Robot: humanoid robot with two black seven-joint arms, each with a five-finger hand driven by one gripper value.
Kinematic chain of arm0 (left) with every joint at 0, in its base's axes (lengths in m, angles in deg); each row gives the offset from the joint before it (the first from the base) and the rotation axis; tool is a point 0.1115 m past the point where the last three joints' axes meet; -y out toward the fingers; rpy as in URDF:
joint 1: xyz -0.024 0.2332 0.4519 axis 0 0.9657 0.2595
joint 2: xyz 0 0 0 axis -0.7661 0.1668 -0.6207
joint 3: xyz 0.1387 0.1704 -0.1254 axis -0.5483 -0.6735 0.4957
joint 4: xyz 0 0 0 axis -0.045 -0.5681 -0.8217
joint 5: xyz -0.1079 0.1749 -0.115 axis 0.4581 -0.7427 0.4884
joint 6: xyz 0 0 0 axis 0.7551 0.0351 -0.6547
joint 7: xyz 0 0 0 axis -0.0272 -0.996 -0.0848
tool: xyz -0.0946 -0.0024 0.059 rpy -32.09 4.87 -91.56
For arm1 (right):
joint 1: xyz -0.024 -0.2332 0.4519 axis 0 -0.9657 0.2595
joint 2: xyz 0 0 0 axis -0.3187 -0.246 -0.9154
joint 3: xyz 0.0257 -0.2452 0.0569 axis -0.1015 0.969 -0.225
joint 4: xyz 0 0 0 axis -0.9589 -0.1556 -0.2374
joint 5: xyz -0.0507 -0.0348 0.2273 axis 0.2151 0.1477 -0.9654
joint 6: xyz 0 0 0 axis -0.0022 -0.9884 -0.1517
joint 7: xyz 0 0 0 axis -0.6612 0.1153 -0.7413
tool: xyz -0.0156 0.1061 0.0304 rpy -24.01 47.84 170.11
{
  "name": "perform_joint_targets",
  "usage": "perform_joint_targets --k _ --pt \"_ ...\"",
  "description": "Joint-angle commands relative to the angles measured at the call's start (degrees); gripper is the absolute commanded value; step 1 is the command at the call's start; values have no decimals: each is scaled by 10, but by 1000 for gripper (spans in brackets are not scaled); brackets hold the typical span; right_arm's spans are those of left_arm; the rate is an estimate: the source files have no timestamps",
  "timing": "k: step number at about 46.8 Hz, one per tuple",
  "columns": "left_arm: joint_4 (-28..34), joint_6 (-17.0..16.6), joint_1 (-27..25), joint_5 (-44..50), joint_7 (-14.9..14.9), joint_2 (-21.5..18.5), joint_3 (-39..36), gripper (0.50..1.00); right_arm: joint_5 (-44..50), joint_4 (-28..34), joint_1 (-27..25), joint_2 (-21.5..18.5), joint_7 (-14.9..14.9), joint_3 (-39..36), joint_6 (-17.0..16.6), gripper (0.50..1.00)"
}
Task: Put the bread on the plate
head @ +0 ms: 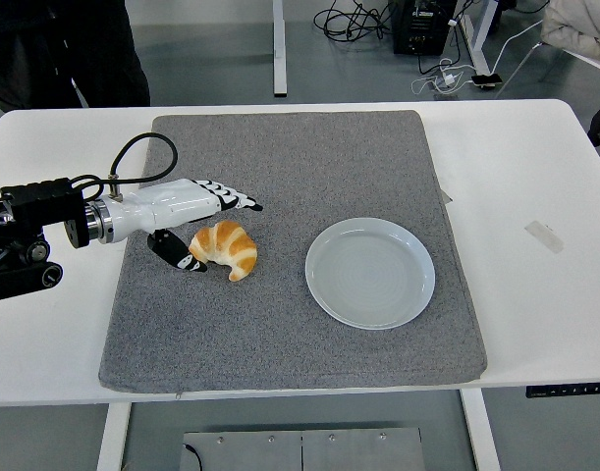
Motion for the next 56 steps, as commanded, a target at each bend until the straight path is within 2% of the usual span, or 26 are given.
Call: perform_joint_targets --k 1,17,28,33,40,46,56 --pt "-6 0 1 0 -1 4 1 977 0 0 0 0 0 0 0 1000" --pt "-33 -21 21 0 -1 36 0 969 0 0 0 0 0 0 0 1000" --pt "-36 -46 28 -8 -1 38 -11 934 0 0 0 0 0 0 0 1000" --pt "-42 -61 29 -8 -1 44 -25 887 0 1 0 0 0 0 0 1000" --pt "-59 -73 34 -12 -3 53 -32 852 0 0 1 0 0 0 0 1000" --pt "-61 -80 38 -21 -4 55 -32 780 0 0 1 0 0 0 0 1000" --pt "-85 -92 51 -22 -4 71 -32 766 0 0 1 0 0 0 0 1000"
